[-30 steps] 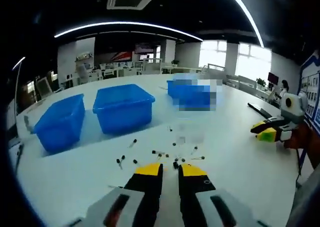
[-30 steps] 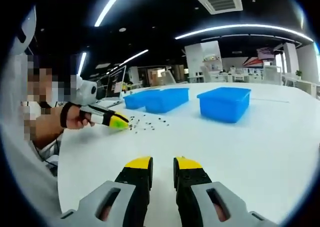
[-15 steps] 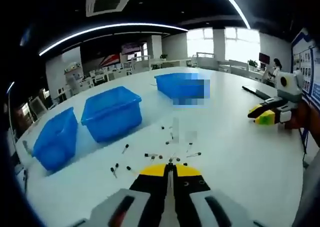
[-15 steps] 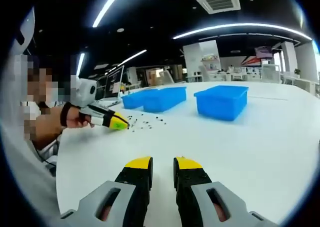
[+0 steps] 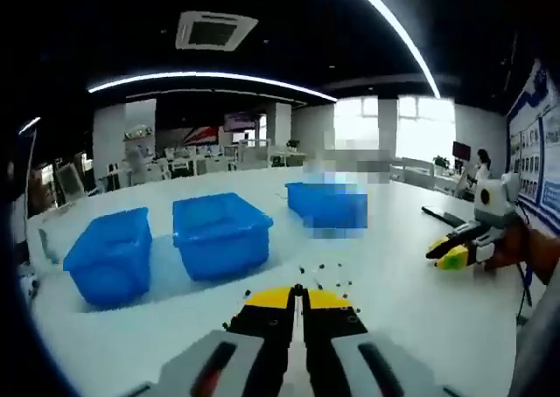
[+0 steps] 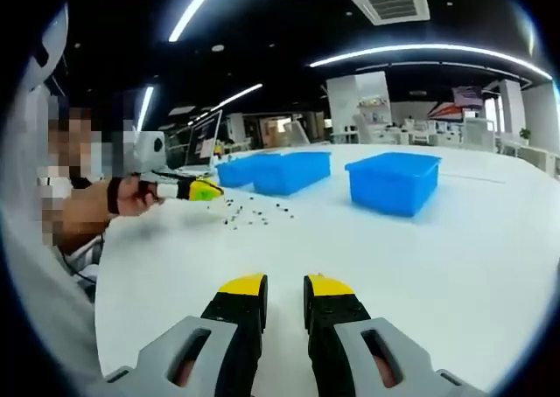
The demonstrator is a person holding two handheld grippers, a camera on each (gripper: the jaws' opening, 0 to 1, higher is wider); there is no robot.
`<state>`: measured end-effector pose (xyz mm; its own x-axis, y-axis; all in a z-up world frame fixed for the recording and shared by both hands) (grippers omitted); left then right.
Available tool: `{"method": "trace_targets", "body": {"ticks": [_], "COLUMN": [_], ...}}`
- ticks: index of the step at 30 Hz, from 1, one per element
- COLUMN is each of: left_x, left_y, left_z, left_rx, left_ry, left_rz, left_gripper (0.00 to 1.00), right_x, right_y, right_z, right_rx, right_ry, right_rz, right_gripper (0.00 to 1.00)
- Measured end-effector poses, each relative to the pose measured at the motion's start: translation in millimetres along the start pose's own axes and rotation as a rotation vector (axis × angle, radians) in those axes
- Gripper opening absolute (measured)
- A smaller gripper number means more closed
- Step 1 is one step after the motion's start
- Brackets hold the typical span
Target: Pick up the resistors one by one and place each resistor into its matching bin, sorting the parts by color and model until every resistor is separated into the correct bin for its type
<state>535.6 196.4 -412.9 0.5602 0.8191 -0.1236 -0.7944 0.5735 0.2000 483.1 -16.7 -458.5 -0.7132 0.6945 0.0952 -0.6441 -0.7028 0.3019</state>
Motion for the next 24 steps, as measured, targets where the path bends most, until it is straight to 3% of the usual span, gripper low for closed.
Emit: {"method": "trace_targets", "body": {"ticks": [1, 2, 7, 10, 12, 15, 19, 24], "left_x": [10.2, 15.8, 69.1, 103.1, 124.2, 152.7, 174.7, 189.4], "left_y": [5, 7, 27, 35, 35, 32, 26, 18], "left_z": [12.4, 17.9, 48.8, 62.3, 74.1, 79.0, 80.9, 70.7], "left_rx": [-0.068, -0.095, -0.203, -0.220, -0.233, -0.216, -0.216, -0.199], "left_ry": [0.055, 0.069, 0.044, 0.031, -0.037, -0.063, -0.043, 0.001], "left_rz": [0.010, 0.017, 0.147, 0.235, 0.264, 0.328, 0.371, 0.400], "left_gripper": [0.07, 0.07, 0.07, 0.07, 0.07, 0.07, 0.07, 0.07], "right_x": [1, 2, 2, 3, 4, 6, 10, 8], "right_y": [0, -1, 1, 2, 2, 0, 0, 2], "right_z": [0.6, 1.6, 10.8, 13.1, 13.2, 12.0, 14.7, 18.1], "right_rx": [0.000, -0.003, -0.034, -0.039, -0.041, -0.039, -0.043, -0.047], "right_ry": [0.001, 0.005, 0.021, 0.025, 0.025, 0.022, 0.027, 0.028], "right_rz": [0.002, -0.001, -0.021, -0.023, -0.027, -0.028, -0.022, -0.030], "right_gripper": [0.19, 0.19, 0.19, 0.19, 0.19, 0.19, 0.19, 0.19]}}
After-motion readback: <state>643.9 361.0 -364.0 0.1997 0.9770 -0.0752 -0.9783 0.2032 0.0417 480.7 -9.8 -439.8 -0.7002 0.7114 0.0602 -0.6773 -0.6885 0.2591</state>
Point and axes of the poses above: the point that each gripper's makers call its tool centre point, and the gripper's own axes: y roughly backward along the fingers, x roughly to its left, z roughly out of its top, the point moved 1 cm from there along y, roughly backward along the fingers, and after that the axes turned 1 degree about y, right-handed, at the moved point
